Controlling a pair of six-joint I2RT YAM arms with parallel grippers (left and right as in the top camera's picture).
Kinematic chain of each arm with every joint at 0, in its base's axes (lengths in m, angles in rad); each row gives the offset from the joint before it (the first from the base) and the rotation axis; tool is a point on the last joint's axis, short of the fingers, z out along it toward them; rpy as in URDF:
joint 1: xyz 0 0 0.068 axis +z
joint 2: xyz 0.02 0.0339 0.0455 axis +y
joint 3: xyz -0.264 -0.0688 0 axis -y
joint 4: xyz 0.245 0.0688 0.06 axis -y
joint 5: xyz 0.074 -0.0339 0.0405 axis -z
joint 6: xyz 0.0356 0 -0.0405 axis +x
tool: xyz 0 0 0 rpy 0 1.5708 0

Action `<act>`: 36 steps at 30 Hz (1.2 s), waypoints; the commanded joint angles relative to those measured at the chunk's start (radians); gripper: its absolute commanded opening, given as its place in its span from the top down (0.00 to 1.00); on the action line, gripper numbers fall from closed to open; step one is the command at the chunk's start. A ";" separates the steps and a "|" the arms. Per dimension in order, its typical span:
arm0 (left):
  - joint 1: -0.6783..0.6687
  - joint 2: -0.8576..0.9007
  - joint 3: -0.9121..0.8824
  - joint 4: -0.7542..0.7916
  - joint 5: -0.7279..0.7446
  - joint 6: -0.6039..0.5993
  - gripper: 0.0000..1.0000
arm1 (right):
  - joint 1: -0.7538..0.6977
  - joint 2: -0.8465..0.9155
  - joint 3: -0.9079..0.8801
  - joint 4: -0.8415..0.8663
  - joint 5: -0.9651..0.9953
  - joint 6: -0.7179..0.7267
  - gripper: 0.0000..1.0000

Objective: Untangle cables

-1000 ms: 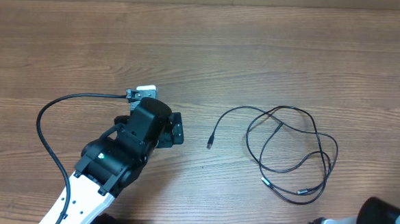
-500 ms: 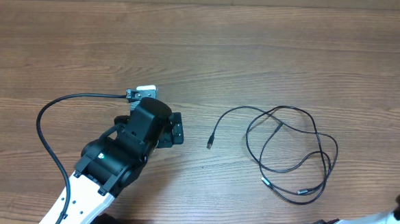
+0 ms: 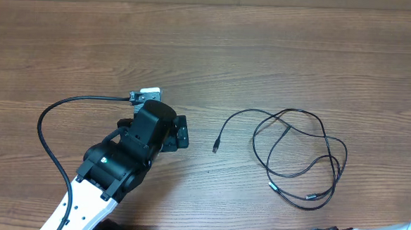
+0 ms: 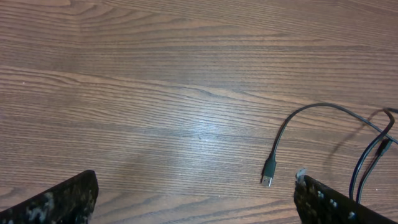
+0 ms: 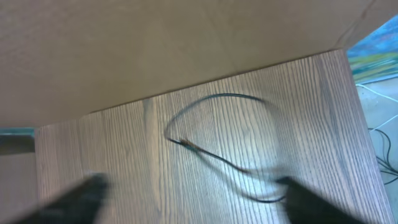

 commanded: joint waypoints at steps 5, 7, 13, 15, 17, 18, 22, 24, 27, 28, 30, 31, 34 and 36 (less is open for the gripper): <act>0.005 0.003 0.008 0.001 -0.017 0.020 0.00 | 0.000 -0.010 0.012 -0.028 -0.072 -0.002 0.00; 0.005 0.003 0.008 0.001 -0.017 0.020 0.00 | 0.000 -0.010 0.012 -0.035 -0.108 -0.031 0.00; 0.005 0.003 0.008 0.001 -0.017 0.020 0.00 | 0.007 -0.010 0.005 -0.056 -0.360 -0.273 0.00; 0.005 0.003 0.008 0.001 -0.018 0.020 0.00 | 0.023 -0.010 -0.008 -0.063 -0.435 -0.351 0.00; 0.005 0.003 0.008 0.001 -0.018 0.020 0.00 | 0.048 -0.010 -0.029 -0.064 -0.482 -0.412 0.00; 0.005 0.003 0.008 0.001 -0.017 0.020 0.00 | 0.076 -0.010 -0.050 -0.069 -0.511 -0.462 0.00; 0.005 0.003 0.008 0.001 -0.017 0.020 0.00 | 0.200 -0.010 -0.115 -0.099 -0.561 -0.616 0.00; 0.005 0.003 0.008 0.001 -0.018 0.020 0.00 | 0.265 -0.010 -0.141 -0.111 -0.560 -0.665 0.00; 0.005 0.003 0.008 0.001 -0.017 0.020 0.00 | 0.378 -0.010 -0.185 -0.118 -0.560 -0.733 0.00; 0.005 0.003 0.008 0.001 -0.018 0.020 0.00 | 0.407 -0.010 -0.196 -0.119 -0.558 -0.742 0.00; 0.005 0.003 0.008 0.001 -0.017 0.020 0.00 | 0.468 -0.010 -0.222 -0.118 -0.555 -0.760 0.00; 0.005 0.003 0.008 0.001 -0.017 0.020 0.00 | 0.494 -0.010 -0.235 -0.118 -0.555 -0.766 0.00; 0.005 0.003 0.008 0.001 -0.017 0.020 0.00 | 0.592 -0.010 -0.290 -0.115 -0.510 -0.766 0.00; 0.005 0.003 0.008 0.001 -0.017 0.019 0.00 | 0.671 -0.010 -0.353 -0.088 -0.473 -0.765 0.00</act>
